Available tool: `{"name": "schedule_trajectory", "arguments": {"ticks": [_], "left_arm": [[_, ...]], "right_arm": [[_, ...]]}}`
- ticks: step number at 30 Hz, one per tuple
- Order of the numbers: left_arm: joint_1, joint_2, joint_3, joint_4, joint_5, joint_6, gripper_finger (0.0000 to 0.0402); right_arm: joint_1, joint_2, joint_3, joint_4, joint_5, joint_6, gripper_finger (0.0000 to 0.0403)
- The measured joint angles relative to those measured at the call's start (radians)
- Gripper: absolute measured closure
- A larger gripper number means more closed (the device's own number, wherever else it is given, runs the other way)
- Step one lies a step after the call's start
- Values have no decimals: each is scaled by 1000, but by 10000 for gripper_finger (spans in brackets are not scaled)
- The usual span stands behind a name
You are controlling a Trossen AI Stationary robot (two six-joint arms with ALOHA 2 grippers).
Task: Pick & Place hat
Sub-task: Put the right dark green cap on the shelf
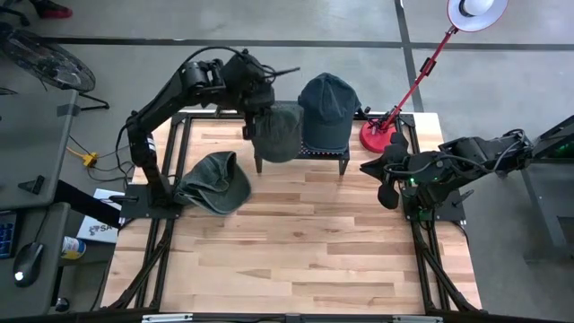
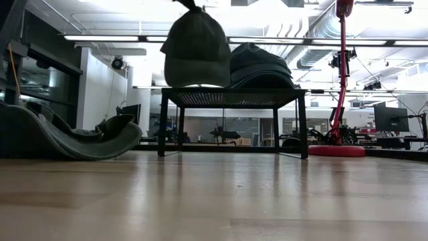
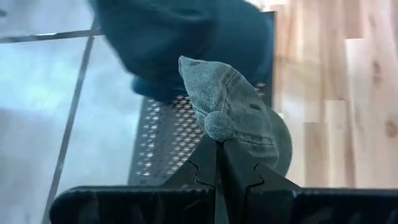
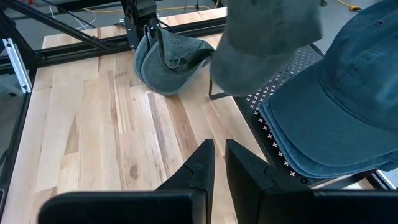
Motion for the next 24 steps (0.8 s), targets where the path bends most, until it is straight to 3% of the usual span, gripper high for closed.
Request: {"name": "schedule_trajectory", "arguments": {"ticks": [14, 24], "left_arm": [[145, 7, -49, 74, 76, 64, 401], [197, 7, -199, 163, 82, 65, 401]], "right_arm": [[0, 0, 0, 0, 8, 6, 371], [0, 0, 0, 0, 25, 8, 371]]}}
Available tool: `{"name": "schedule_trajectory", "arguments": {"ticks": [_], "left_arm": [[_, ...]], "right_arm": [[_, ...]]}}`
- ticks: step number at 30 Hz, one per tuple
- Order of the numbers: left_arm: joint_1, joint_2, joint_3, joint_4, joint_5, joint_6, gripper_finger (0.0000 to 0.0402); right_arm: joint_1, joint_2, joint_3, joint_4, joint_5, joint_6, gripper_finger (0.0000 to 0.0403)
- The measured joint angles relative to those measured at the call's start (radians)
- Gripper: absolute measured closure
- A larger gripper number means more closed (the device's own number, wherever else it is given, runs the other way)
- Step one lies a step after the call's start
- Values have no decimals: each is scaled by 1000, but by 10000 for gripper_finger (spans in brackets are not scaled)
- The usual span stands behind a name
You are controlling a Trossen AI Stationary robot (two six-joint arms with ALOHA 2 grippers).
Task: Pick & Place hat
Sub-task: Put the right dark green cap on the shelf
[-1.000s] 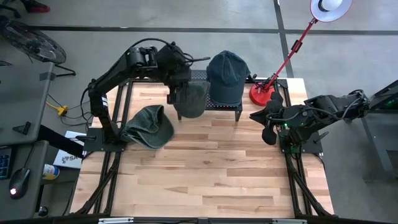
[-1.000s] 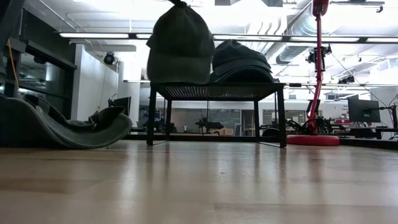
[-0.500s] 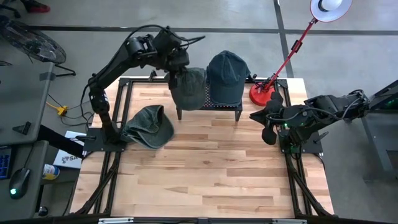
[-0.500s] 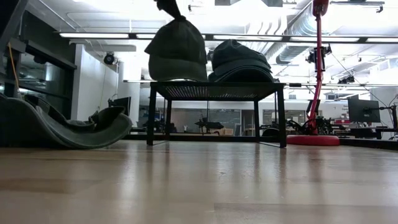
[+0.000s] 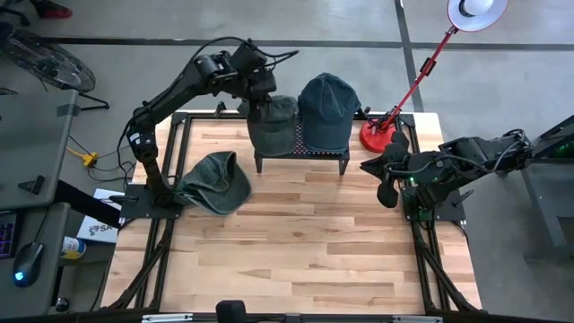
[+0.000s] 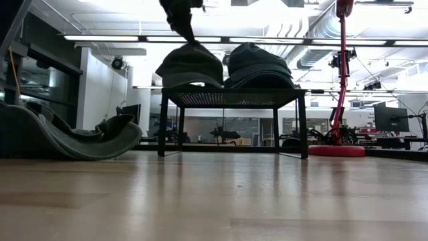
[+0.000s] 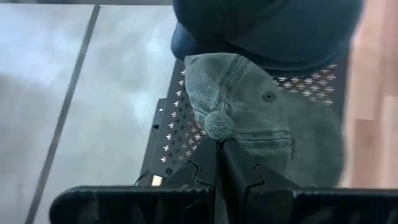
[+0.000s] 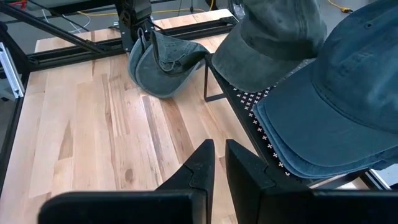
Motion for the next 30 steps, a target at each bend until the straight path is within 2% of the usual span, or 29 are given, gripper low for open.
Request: {"name": "schedule_trajectory", "arguments": {"ticks": [12, 16, 24, 30], "left_arm": [[-1, 0, -129, 157, -112, 0, 401], [-1, 0, -149, 220, -120, 12, 401], [-4, 13, -153, 244, -120, 16, 400], [-5, 35, -153, 254, -156, 15, 368]], "right_arm": [[0, 0, 0, 1, 1, 1, 376], [0, 0, 0, 2, 2, 1, 380], [0, 0, 0, 4, 16, 1, 379], [0, 0, 0, 3, 17, 1, 384]]}}
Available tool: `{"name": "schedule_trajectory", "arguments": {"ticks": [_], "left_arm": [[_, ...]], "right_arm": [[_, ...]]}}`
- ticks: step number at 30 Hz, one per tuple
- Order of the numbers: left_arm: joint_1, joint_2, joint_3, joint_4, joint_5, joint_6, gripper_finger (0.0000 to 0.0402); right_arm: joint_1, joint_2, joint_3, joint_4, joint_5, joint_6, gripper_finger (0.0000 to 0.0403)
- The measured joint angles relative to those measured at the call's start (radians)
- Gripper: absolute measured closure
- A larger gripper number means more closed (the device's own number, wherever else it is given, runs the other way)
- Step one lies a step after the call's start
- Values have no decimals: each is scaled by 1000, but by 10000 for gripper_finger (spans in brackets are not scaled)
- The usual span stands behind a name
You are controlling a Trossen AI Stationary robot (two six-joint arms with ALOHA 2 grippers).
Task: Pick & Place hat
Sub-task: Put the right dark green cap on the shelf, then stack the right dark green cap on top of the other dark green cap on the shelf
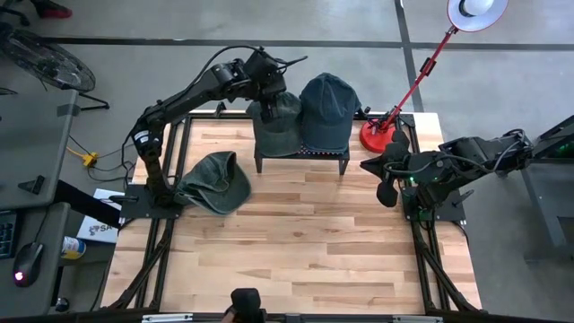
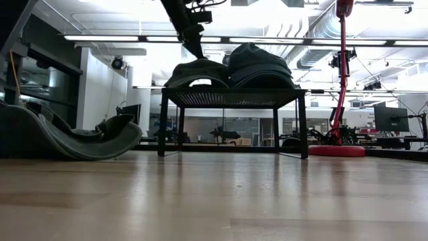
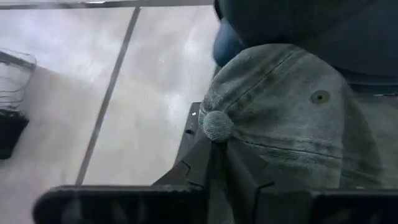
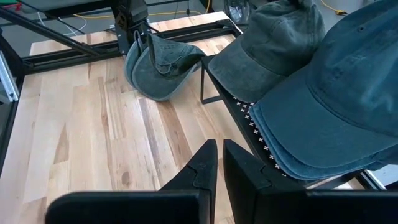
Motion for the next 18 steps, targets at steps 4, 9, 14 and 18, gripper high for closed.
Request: {"name": "schedule_trajectory", "arguments": {"ticks": [4, 9, 14, 18], "left_arm": [[1, 4, 0, -5, -4, 3, 321], [1, 3, 0, -4, -4, 3, 255], [1, 3, 0, -4, -28, 3, 205], [1, 3, 0, -5, -31, 3, 189]], "right_arm": [[0, 0, 0, 0, 0, 0, 381], [0, 0, 0, 0, 0, 0, 378], [0, 0, 0, 0, 0, 0, 380], [0, 0, 0, -1, -1, 0, 377]]}}
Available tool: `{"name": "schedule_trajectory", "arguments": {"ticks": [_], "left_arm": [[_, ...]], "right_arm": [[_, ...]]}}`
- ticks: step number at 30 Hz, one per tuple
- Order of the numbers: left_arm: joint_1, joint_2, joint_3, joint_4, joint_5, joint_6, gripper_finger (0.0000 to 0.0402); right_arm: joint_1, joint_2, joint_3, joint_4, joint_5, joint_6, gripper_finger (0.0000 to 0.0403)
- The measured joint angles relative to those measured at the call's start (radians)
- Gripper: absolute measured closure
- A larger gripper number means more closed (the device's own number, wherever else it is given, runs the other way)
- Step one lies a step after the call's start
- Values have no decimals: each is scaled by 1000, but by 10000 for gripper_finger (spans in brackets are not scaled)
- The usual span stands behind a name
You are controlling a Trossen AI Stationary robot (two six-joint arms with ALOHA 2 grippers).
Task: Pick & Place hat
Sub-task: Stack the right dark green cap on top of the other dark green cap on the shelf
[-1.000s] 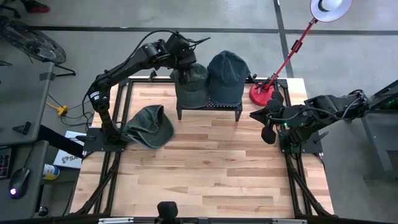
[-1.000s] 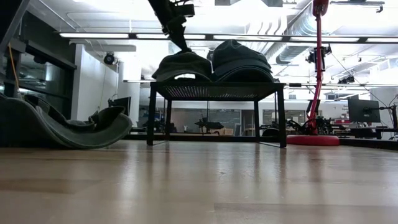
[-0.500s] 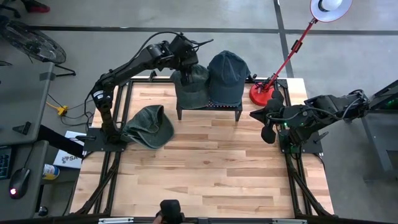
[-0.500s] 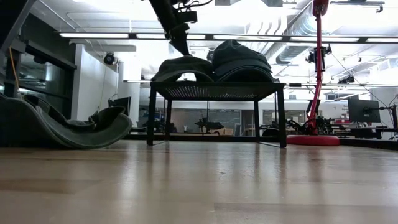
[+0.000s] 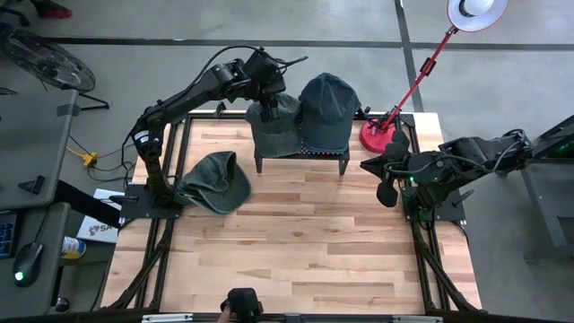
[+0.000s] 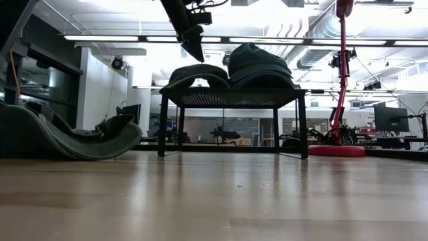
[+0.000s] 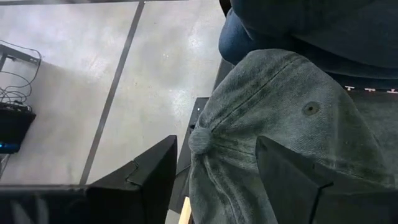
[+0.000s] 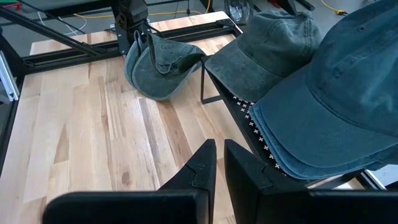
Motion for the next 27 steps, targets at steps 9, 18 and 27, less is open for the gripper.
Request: {"name": "schedule_trajectory", "arguments": {"ticks": [9, 18, 27], "left_arm": [[-8, -11, 15, -20, -50, 0, 189], [-28, -38, 143, -355, -90, -115, 188], [-37, -168, 34, -583, 37, -351, 188]], "right_arm": [[0, 0, 0, -3, 0, 0, 377], [0, 0, 0, -38, -11, 45, 378], [0, -29, 0, -218, -100, 153, 388]]}}
